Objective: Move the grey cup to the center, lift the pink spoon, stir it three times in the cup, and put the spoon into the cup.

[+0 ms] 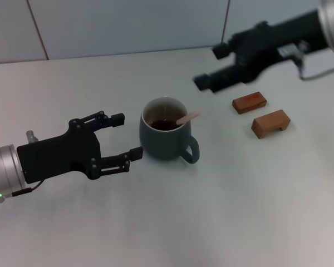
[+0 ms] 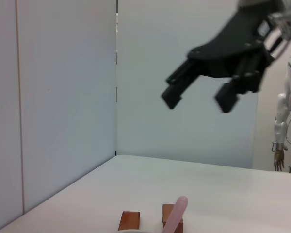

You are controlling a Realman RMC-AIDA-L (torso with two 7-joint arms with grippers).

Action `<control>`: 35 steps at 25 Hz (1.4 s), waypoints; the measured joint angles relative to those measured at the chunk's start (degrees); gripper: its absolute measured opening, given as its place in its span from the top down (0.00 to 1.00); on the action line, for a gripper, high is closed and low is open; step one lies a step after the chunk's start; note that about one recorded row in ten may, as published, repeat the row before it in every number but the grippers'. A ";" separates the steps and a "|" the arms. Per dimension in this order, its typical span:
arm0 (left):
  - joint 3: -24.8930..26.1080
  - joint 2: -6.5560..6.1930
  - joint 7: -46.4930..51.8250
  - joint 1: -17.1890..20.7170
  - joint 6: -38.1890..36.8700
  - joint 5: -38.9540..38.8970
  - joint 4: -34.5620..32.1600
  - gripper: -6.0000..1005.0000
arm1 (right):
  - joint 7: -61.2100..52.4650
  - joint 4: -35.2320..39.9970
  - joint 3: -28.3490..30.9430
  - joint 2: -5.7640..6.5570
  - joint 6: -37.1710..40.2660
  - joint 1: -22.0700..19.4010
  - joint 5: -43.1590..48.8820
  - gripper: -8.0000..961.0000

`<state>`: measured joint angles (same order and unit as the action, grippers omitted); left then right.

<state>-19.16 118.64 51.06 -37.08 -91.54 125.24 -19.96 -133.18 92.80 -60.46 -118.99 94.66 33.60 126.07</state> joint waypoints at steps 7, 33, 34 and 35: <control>0.06 -0.09 1.17 -0.06 -0.05 -0.01 -0.65 0.16 | 13.05 -3.37 3.33 -0.15 -1.76 -9.81 -5.31 0.13; -0.27 0.10 4.61 -0.64 1.19 0.00 -1.58 0.16 | 28.86 -22.82 11.24 0.40 -2.32 -10.33 -10.78 0.13; -0.27 0.10 4.61 -0.64 1.19 0.00 -1.60 0.16 | 28.82 -22.82 11.24 0.41 -2.32 -10.33 -10.77 0.13; -0.27 0.10 4.61 -0.64 1.23 0.00 -1.63 0.16 | 28.71 -22.84 11.24 0.42 -2.32 -10.34 -10.75 0.13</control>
<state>-19.42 118.74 55.67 -37.71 -90.31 125.24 -21.59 -104.47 69.96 -49.22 -118.56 92.34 23.26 115.32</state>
